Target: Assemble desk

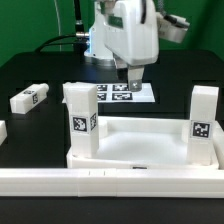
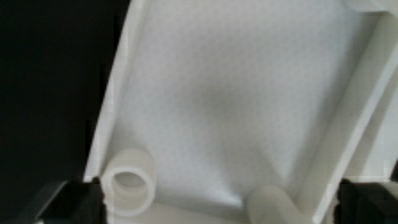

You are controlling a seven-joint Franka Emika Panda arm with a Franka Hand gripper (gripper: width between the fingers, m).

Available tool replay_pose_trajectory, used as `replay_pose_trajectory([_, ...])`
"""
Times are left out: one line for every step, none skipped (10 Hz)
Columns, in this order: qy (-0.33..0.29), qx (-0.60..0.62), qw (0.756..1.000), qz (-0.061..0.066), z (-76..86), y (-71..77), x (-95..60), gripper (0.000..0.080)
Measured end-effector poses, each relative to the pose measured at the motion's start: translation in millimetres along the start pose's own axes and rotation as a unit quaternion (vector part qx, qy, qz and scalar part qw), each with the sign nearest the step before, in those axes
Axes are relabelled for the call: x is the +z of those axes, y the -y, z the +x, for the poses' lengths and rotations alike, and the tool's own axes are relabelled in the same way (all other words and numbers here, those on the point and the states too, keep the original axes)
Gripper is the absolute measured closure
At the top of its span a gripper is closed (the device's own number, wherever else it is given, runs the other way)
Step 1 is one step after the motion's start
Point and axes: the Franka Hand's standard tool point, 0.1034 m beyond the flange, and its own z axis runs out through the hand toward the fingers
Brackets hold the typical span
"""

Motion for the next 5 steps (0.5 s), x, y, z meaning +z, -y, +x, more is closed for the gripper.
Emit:
replay_pose_trajectory([0.001,0.005,1.000,-0.002,-3.2,-0.9,2.8,0.0151])
replay_pose_trajectory([0.006,0.043,0.999,-0.001,-5.9,-0.6,3.3,0.0151])
replay_pose_trajectory([0.008,0.063,0.998,-0.001,-7.2,-0.7,4.0,0.0151])
replay_pose_trajectory([0.008,0.060,0.998,-0.001,-7.1,-1.0,4.5,0.0151])
replay_pose_trajectory([0.007,0.060,0.998,-0.004,-6.8,-2.9,7.6,0.0151])
